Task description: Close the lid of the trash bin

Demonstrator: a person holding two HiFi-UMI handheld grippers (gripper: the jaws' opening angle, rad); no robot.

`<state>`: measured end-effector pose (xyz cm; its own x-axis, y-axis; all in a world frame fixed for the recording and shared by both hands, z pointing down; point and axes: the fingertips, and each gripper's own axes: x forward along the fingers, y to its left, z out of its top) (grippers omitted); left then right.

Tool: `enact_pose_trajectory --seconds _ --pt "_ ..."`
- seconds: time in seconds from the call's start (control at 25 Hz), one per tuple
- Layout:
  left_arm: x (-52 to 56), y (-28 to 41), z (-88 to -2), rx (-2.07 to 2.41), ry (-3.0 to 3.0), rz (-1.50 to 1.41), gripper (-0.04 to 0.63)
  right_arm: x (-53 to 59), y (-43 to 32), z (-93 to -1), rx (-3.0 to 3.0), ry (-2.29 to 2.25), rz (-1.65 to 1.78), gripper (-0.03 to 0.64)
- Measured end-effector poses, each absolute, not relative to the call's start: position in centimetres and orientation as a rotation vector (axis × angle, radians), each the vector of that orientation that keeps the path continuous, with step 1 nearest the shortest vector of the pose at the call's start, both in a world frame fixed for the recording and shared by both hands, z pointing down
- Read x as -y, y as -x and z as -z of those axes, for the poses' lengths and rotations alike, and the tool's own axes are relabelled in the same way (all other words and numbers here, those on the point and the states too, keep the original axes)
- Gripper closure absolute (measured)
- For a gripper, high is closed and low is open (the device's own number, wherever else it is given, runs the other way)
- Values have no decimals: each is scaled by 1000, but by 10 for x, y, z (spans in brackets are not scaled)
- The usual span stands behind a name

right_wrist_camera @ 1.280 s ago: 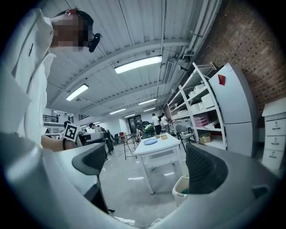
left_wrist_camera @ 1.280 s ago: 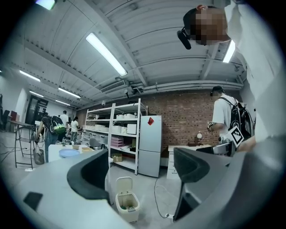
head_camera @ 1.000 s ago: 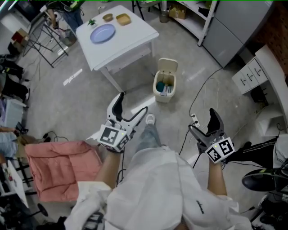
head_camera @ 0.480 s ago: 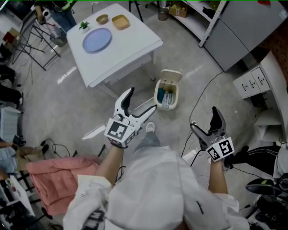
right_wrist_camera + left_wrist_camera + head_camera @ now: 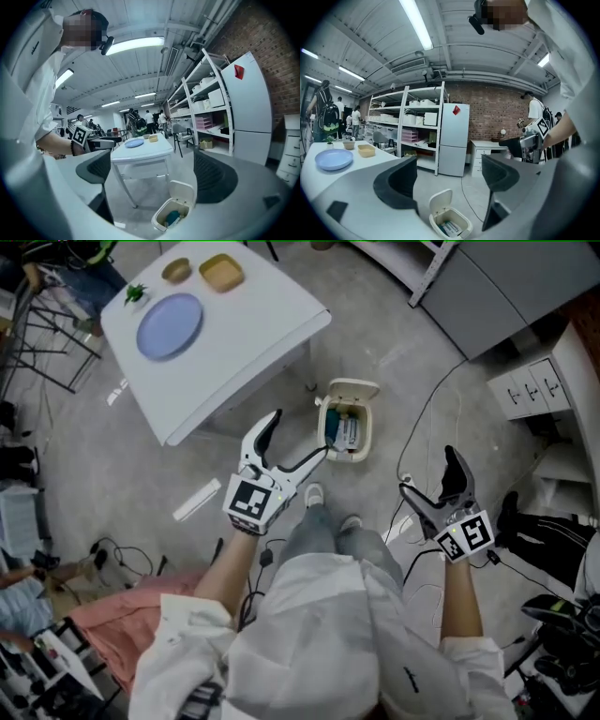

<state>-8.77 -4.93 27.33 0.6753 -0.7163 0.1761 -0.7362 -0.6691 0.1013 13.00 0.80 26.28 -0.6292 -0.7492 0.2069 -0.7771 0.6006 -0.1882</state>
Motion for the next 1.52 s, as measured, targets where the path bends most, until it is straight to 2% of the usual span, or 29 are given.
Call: enact_pose_trajectory --seconds 0.28,0.8,1.08,1.28,1.36,1.48,1.52 --pt "105 60 -361 1209 -2695 -296 156 64 -154 -342 2683 -1245 -458 55" --pt "200 33 -543 1276 -2651 -319 156 180 -171 -530 2636 -1116 -394 80" --pt "235 27 -624 1245 -2678 -399 158 215 -165 -621 2611 -1103 -406 117" --pt "249 21 -661 1220 -2701 -443 169 232 -155 -652 2609 -1127 -404 143" --pt "253 18 -670 1220 -2702 -443 190 237 -153 -659 2605 -1134 -395 143" --pt "261 15 -680 1229 -2712 -441 285 245 -150 -670 2603 -1149 -396 147" --pt "263 15 -684 1228 -2712 -444 290 246 -148 -674 2599 -1150 -392 157"
